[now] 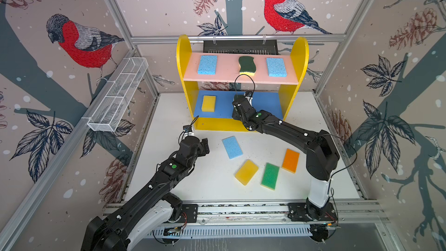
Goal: Arrange cleaning sponges on a shelf
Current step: Place the cleaning sponge at the shelf.
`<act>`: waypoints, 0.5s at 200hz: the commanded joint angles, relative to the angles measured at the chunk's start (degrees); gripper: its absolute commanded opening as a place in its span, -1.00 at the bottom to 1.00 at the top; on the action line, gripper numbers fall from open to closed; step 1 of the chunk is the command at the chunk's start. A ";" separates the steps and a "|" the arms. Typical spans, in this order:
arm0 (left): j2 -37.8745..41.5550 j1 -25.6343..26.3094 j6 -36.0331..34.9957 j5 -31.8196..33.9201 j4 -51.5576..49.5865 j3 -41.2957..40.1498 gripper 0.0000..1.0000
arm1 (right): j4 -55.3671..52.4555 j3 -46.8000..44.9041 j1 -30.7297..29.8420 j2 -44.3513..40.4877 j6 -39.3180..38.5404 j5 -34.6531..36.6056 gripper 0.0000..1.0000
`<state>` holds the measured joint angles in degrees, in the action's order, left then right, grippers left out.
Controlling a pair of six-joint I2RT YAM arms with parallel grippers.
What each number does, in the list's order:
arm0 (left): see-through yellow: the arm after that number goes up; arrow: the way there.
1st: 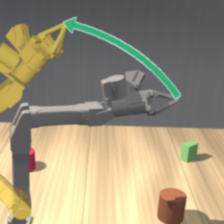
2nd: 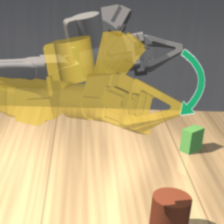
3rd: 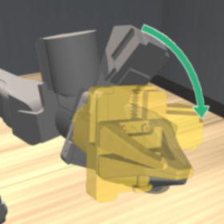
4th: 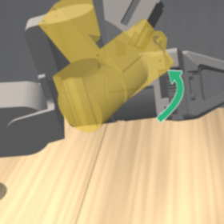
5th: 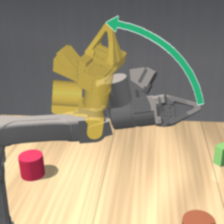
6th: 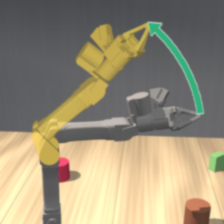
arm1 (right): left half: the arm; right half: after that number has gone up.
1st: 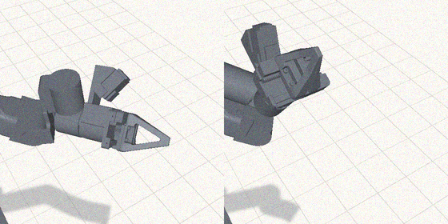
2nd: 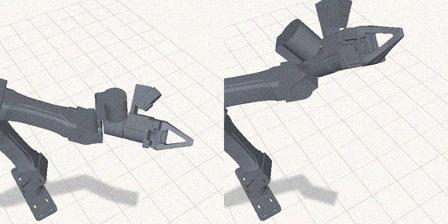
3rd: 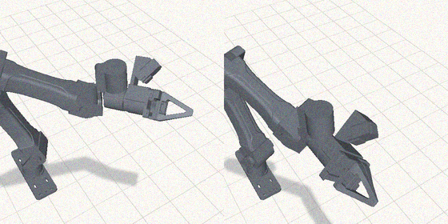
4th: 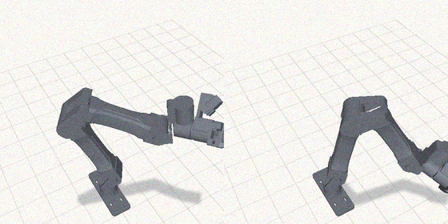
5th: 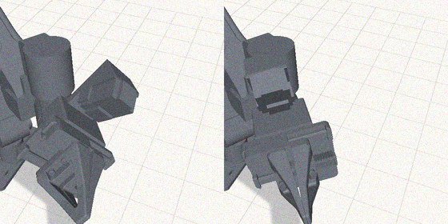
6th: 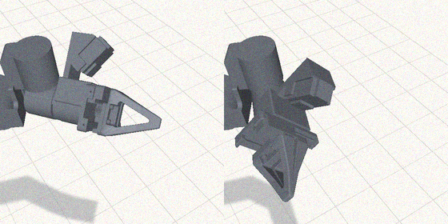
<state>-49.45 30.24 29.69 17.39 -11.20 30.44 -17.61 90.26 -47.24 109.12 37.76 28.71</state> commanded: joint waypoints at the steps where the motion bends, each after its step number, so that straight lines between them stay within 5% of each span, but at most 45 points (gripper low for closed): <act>1: -0.29 0.06 -0.59 0.87 1.79 -0.16 0.65 | 0.97 0.34 0.05 0.47 0.39 1.57 0.34; 100: -1.61 0.03 -0.69 1.43 2.15 -0.28 0.65 | 3.47 0.03 0.09 1.69 -3.02 3.59 0.34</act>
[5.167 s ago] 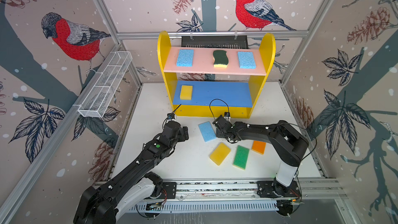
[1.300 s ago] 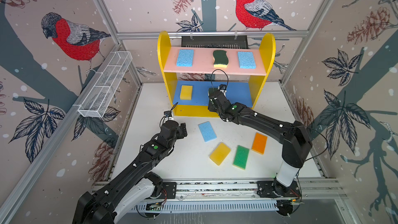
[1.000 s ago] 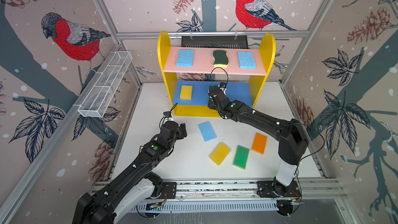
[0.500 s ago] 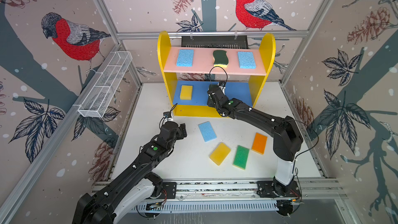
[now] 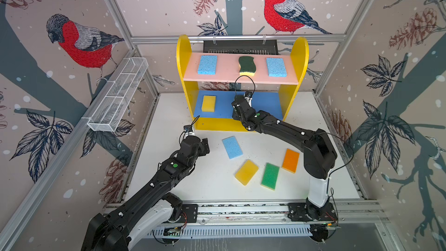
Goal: Arrange cleaning sponges on a shelf
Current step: Place the cleaning sponge at the shelf.
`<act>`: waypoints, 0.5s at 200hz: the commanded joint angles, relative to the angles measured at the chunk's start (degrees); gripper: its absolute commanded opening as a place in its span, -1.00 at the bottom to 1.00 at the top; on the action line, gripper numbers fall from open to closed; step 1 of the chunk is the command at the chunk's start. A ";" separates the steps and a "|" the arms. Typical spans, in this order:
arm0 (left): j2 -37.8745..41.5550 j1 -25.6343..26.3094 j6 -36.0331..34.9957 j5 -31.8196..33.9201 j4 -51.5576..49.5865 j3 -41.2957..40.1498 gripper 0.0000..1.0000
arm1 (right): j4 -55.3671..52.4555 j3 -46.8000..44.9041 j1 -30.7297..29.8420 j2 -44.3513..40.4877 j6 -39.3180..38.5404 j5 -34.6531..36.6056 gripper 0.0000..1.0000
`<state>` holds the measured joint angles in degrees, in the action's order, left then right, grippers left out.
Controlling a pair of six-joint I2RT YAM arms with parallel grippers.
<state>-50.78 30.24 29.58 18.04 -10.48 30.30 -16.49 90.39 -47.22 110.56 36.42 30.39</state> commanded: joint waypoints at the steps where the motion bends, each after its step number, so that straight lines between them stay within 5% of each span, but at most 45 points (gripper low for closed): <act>1: -0.28 0.01 -0.58 0.77 1.43 -0.11 0.65 | 2.39 -0.11 0.09 0.21 -1.70 1.93 0.34; 100: -1.24 -0.52 -0.58 0.51 1.78 -0.08 0.65 | 2.86 1.18 0.48 1.93 -2.48 2.12 0.34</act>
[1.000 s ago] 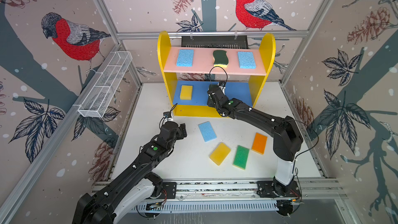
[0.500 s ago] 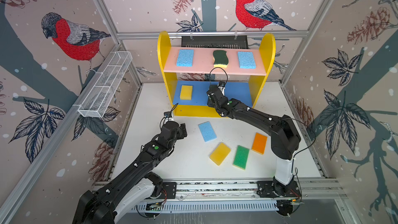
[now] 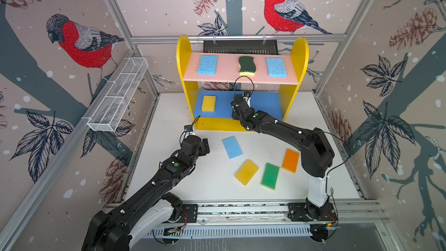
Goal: Arrange cleaning sponges on a shelf
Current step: Place the cleaning sponge at the shelf.
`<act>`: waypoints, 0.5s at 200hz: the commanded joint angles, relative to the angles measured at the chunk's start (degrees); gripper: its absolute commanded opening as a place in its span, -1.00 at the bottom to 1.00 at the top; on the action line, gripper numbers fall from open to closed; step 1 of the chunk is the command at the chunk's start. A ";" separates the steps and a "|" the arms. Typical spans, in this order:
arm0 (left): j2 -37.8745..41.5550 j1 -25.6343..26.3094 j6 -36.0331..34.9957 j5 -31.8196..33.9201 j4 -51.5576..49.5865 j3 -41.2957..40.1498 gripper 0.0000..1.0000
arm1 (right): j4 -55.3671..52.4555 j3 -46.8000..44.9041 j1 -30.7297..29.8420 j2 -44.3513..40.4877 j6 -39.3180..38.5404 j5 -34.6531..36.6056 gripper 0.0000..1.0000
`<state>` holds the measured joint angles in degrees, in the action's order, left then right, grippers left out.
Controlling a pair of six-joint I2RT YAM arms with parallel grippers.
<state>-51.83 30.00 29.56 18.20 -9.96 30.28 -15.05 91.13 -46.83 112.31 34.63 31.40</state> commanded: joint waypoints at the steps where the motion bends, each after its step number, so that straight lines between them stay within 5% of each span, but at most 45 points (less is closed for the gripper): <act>1: -0.20 -0.24 -0.56 0.35 1.25 -0.10 0.65 | 1.42 0.44 0.12 0.23 -0.69 1.12 0.34; 100: -0.59 -0.47 -0.46 0.44 0.90 0.16 0.65 | 1.43 0.44 1.00 0.87 -0.27 0.09 0.34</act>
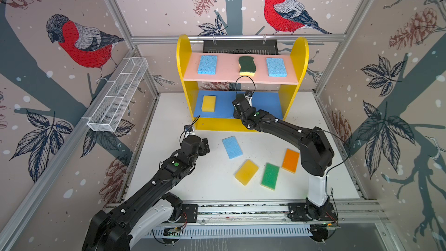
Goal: Arrange cleaning sponges on a shelf
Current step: Place the cleaning sponge at the shelf.
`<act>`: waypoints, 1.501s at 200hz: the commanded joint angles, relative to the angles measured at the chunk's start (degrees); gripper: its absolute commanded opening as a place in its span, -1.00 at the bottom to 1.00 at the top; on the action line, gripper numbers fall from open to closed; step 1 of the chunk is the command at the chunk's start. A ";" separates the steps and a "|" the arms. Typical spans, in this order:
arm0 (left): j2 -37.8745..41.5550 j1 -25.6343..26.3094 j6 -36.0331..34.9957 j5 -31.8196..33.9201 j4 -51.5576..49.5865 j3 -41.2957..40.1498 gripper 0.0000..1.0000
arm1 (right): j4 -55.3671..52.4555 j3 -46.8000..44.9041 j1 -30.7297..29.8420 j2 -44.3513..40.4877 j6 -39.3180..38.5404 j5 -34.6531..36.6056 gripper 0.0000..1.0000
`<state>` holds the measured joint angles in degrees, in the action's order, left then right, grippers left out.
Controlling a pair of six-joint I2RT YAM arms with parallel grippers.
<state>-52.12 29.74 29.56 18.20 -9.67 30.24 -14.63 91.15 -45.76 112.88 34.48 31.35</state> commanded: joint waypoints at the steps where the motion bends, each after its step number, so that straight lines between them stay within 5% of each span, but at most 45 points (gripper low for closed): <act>1: -0.33 -0.20 -0.46 0.44 0.62 0.23 0.65 | 1.01 0.42 -0.10 0.31 -0.11 0.12 0.34; 300: -0.27 -0.86 -0.28 -0.43 1.94 -0.53 0.65 | -6.09 6.32 -0.34 3.35 0.59 -1.12 0.47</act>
<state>-52.71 29.06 29.58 17.98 -9.28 29.76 -19.46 96.84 -46.11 116.14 34.57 29.56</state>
